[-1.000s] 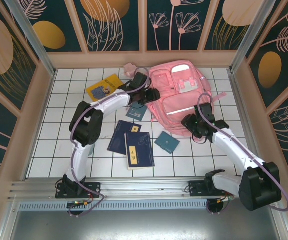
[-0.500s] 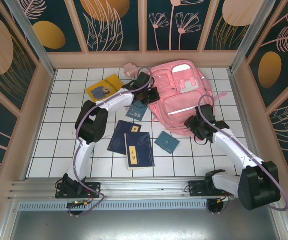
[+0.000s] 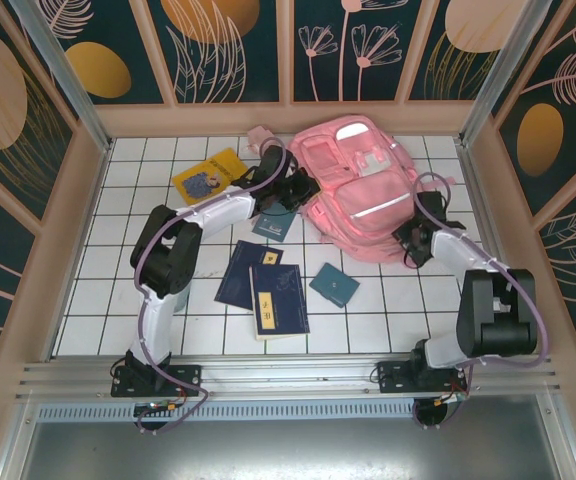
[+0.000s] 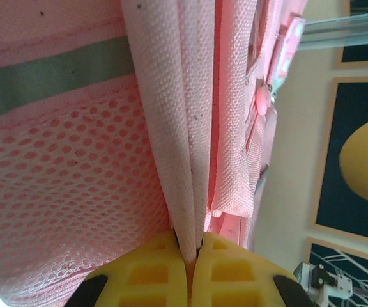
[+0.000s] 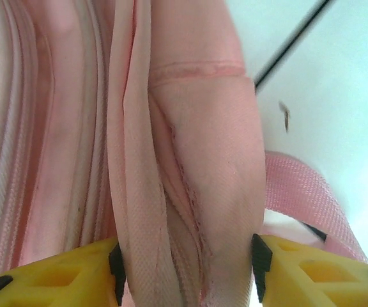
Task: Pack the student bag
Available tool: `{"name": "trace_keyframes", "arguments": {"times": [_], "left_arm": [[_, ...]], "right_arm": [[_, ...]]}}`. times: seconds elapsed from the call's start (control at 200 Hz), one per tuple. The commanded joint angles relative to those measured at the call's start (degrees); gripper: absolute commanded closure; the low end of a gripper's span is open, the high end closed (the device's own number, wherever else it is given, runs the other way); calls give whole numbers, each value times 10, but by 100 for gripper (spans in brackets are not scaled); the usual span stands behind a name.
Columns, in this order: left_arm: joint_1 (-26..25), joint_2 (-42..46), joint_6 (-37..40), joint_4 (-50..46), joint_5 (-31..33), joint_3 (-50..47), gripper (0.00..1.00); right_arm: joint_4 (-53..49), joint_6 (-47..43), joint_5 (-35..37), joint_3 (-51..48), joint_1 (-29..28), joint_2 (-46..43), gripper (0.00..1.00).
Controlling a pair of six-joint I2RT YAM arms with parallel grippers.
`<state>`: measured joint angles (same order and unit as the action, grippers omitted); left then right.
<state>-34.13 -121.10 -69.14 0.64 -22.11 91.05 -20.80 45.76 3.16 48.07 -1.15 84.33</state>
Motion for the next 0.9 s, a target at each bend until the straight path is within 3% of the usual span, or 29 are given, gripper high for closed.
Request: {"name": "trace_keyframes", "arguments": {"times": [0.0, 0.12, 0.28, 0.335, 0.455, 0.545, 0.716, 0.896], "left_arm": [[3, 41, -48, 76, -29, 8, 100], [3, 26, -54, 69, -33, 34, 100], [2, 1, -75, 76, -41, 68, 100], [3, -4, -84, 79, -43, 76, 100], [2, -8, -97, 91, -45, 81, 100], [2, -11, -102, 93, -48, 86, 100], [3, -4, -106, 91, -47, 87, 100], [2, 0, -109, 77, -43, 98, 100]], "right_arm": [[25, -42, 54, 70, 9, 15, 44], [12, -90, 66, 101, -19, -26, 34], [17, -173, 115, 77, -146, -149, 24], [46, -185, 101, 42, -201, -199, 23], [160, -169, -7, -64, -296, -273, 24], [218, -122, -50, -113, -322, -277, 24], [318, -50, -31, -173, -323, -236, 40], [393, 14, -25, -188, -316, -161, 39]]}}
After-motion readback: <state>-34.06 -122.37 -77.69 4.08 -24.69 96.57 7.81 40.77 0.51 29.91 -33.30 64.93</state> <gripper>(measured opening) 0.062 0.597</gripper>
